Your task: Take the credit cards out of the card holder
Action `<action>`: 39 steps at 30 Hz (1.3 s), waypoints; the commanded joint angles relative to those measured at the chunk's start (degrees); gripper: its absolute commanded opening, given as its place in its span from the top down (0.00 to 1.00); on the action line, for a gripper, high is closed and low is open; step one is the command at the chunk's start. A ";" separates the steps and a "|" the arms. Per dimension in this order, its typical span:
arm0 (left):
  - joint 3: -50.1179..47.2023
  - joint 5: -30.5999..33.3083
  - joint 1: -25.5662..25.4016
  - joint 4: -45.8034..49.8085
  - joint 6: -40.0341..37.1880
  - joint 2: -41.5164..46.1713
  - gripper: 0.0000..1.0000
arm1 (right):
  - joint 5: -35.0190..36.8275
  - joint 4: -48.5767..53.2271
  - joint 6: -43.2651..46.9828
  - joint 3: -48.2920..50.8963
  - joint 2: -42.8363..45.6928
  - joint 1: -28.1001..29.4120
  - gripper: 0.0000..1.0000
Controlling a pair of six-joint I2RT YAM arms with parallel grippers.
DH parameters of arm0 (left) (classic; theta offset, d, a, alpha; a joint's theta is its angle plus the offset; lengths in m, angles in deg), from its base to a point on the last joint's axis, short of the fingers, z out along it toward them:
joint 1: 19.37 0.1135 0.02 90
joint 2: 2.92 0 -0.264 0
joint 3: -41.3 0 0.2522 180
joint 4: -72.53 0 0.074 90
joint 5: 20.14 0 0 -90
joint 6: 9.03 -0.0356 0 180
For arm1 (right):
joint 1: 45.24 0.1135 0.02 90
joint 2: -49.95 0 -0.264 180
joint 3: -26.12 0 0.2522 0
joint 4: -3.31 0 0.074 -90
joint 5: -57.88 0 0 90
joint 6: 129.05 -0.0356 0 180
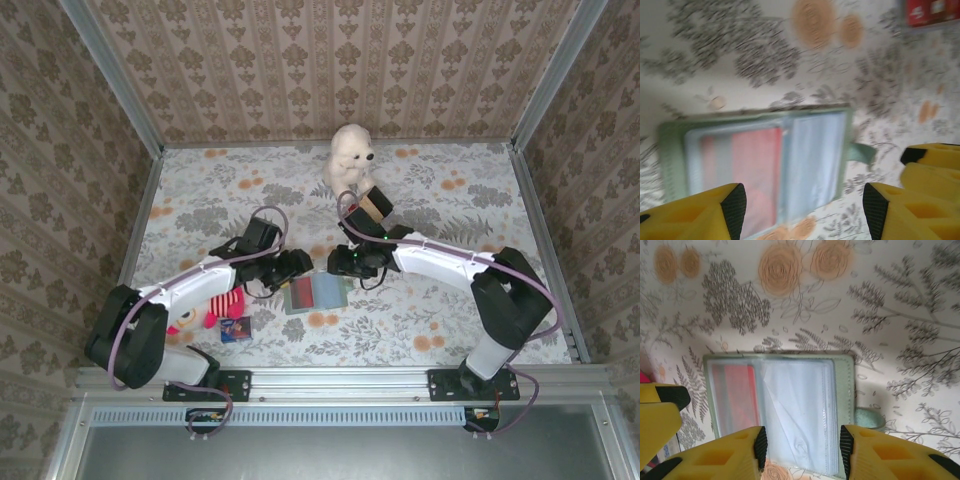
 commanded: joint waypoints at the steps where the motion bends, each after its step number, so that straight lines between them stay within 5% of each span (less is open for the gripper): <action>1: -1.03 1.65 0.14 5.34 -1.32 0.07 0.35 | -4.27 2.29 1.99 -2.98 -3.33 0.57 0.55; 8: -0.41 0.16 0.15 4.58 -1.85 -3.09 0.46 | -8.55 3.42 3.14 -5.75 -8.79 1.21 0.57; 26: 0.74 0.41 0.14 6.02 -3.96 -6.44 0.47 | -8.01 6.12 4.28 -6.93 -13.49 1.21 0.59; 39: 0.77 -1.40 0.08 4.24 -4.32 -5.79 0.64 | -8.89 7.01 4.59 -7.29 -16.01 1.28 0.62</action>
